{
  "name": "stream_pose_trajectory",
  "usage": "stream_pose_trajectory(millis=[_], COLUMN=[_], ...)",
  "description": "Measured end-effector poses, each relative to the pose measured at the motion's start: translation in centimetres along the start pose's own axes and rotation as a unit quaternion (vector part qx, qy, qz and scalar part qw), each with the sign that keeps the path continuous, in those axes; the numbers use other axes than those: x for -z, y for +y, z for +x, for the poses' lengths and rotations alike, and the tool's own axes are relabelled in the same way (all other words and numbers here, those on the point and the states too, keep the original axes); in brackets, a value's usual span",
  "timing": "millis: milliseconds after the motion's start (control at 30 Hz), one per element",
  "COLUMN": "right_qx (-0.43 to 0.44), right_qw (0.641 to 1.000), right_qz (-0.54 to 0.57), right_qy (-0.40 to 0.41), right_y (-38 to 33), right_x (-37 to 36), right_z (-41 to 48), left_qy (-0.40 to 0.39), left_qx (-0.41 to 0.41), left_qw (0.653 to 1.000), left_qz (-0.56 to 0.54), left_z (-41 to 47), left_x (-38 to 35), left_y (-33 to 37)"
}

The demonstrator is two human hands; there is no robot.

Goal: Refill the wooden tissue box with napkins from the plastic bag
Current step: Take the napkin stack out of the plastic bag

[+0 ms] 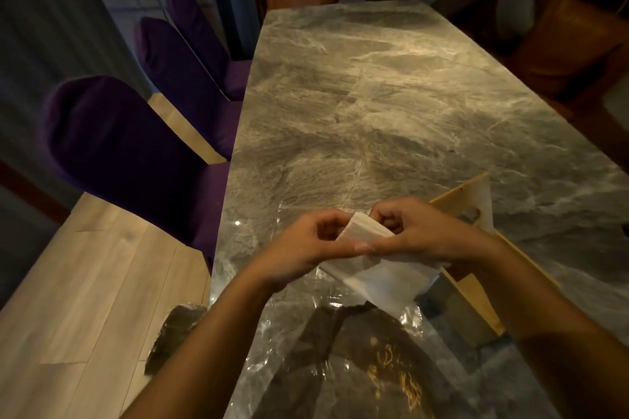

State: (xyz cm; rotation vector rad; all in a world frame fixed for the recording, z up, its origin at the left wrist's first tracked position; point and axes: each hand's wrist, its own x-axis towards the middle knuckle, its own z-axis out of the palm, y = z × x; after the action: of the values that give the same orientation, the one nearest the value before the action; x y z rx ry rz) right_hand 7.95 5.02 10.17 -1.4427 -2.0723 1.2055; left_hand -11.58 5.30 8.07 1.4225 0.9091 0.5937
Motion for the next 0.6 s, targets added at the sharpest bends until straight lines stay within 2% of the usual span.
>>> stream_pose_trajectory(millis=[133, 233, 367, 500, 600], right_qx=[0.003, -0.008, -0.027, -0.045, -0.063], right_qw=[1.0, 0.998, 0.975, 0.952, 0.932], right_qz=[0.006, 0.069, 0.212, 0.287, 0.312], right_qy=[-0.001, 0.006, 0.058, 0.101, 0.175], right_y=[0.1, 0.7, 1.9, 2.5, 2.9], right_x=[-0.2, -0.4, -0.4, -1.3, -2.2], right_z=[0.0, -0.4, -1.5, -2.4, -2.8], left_qy=[0.027, 0.059, 0.141, 0.199, 0.231], left_qx=[-0.036, -0.046, -0.046, -0.031, -0.023], left_qw=[0.999, 0.997, 0.987, 0.974, 0.966], left_qz=[0.028, 0.02, -0.053, -0.104, -0.111], left_z=[-0.2, -0.4, -0.8, -1.2, -1.4], left_x=[-0.6, -0.4, 0.1, -0.1, -0.9], left_y=[-0.3, -0.7, -1.2, -1.7, -2.0])
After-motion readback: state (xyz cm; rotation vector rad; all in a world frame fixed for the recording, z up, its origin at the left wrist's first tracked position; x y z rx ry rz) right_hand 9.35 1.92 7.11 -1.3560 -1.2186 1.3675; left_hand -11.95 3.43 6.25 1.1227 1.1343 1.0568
